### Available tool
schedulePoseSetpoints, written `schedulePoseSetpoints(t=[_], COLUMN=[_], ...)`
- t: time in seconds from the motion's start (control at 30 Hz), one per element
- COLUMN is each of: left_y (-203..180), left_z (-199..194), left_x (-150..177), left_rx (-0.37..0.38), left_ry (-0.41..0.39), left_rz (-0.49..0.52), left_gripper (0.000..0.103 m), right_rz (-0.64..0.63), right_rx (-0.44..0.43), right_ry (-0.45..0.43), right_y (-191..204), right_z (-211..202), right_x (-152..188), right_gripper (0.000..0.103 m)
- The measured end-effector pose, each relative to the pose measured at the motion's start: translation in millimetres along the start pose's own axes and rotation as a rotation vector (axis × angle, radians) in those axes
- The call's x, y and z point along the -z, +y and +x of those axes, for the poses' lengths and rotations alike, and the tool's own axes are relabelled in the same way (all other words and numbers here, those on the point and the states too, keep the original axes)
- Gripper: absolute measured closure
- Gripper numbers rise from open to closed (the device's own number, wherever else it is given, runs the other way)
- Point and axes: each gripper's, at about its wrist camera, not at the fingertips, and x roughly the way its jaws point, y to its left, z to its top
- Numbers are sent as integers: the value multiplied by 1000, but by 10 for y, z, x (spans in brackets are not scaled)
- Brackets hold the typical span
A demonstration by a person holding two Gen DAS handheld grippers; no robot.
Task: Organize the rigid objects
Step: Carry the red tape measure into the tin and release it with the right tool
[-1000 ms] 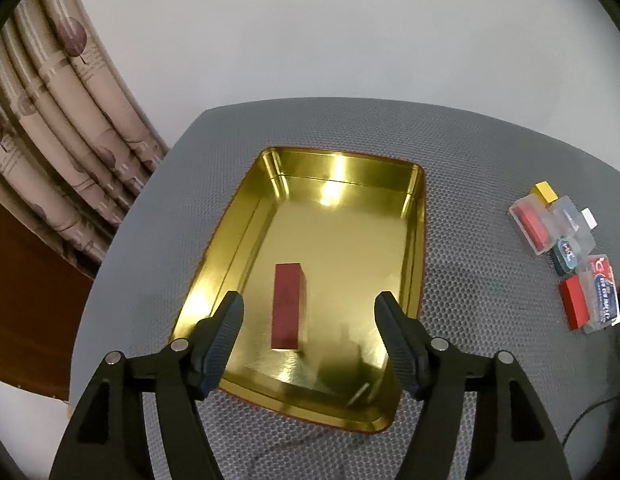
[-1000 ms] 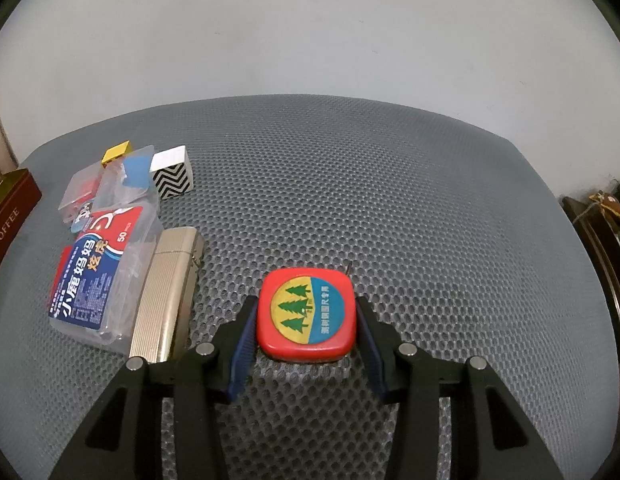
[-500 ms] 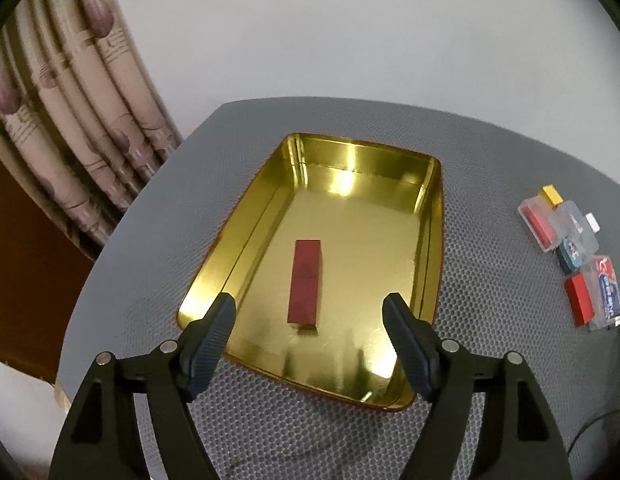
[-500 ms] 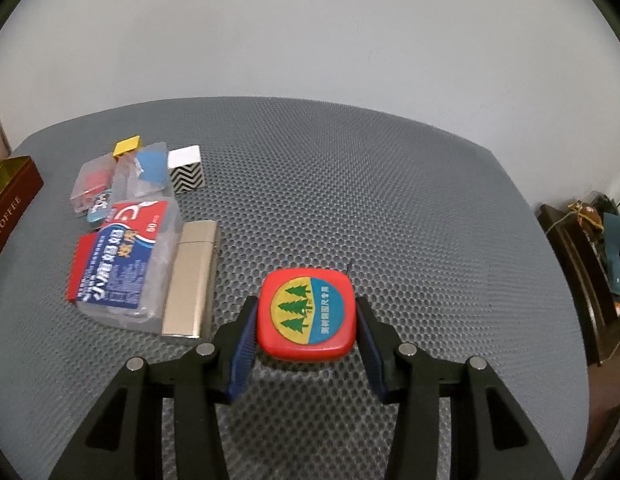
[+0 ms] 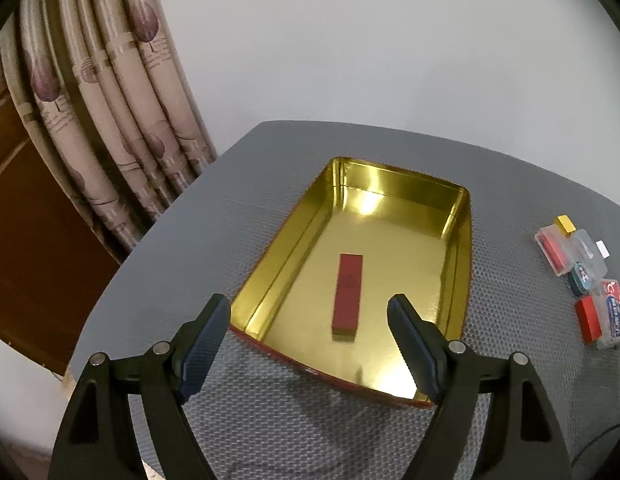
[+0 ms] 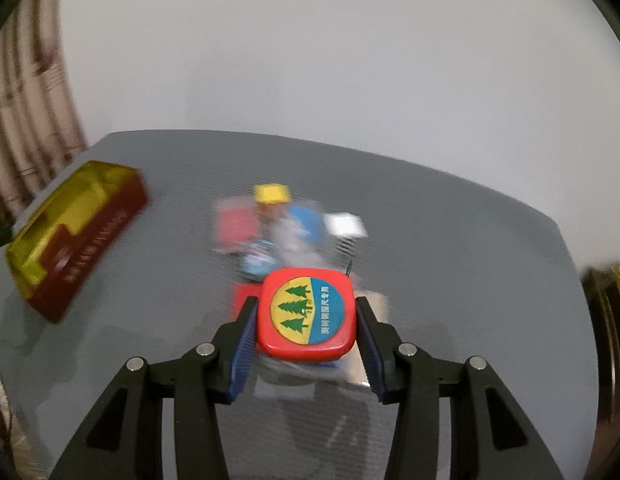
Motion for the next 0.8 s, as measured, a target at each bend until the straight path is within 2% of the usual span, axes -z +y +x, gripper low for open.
schedulePoseSetpoints(t=[0.2,0.33,0.47,0.63,0.8], left_y=[217,377,471,575,653], left_z=[-70,-15,73,176,247], left_x=[-50,-67,-46,-23,17], left_rx=[-52,-102,-112,-121,-122], left_ry=[-35,-28,6,40,71], left_rz=[-40,-72,-96,-129,-143], left_gripper=[17,16,16,16,16], right_rz=[-107,-181,-242,-349,-391], right_rx=[-143,-218,-263,-241,-201], right_ry=[-15,-17,-20,6,49], right_y=[780,1302,1812,2383,2646], right_z=[174,293,426,688,965], right_x=[-348,-575,-772,-890,-951], right_gripper=[56,56,56,56,56])
